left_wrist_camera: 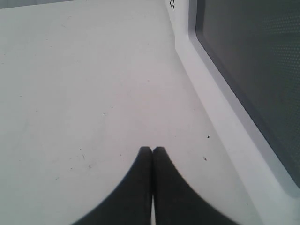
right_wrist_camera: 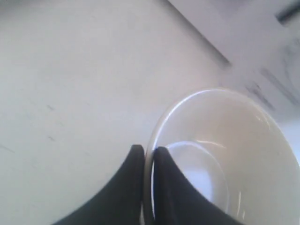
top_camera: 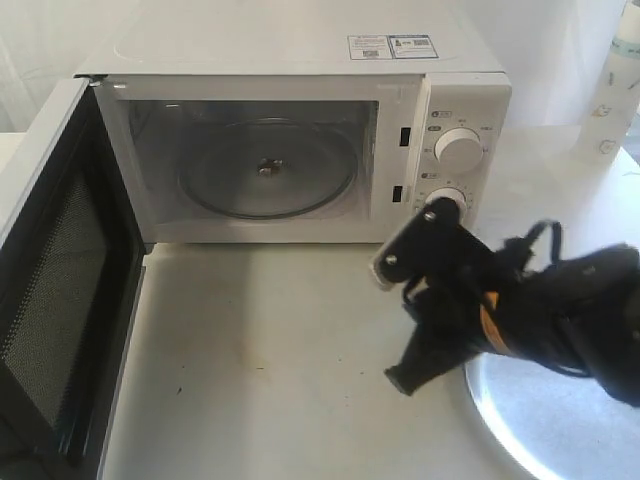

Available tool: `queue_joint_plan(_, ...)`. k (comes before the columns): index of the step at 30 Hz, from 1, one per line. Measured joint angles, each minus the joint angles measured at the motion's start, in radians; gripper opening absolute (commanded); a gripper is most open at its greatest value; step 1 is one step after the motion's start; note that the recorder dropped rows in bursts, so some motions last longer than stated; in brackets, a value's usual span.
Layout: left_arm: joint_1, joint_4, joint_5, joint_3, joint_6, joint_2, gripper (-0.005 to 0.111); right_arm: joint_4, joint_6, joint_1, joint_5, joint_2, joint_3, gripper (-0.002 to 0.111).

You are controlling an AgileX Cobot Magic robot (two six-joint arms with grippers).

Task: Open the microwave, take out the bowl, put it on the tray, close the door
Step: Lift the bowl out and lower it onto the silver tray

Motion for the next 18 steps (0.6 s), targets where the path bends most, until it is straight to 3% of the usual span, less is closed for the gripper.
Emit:
queue_joint_plan(6, 0.000, 0.000, 0.000, 0.000, 0.000, 0.000, 0.000, 0.008, 0.103, 0.000, 0.334, -0.004, 0.124, 0.000)
queue_joint_plan(18, 0.000, 0.000, 0.000, 0.000, 0.000, 0.000, 0.000, 0.012, 0.221, 0.000, 0.518, -0.006, 0.146, 0.000)
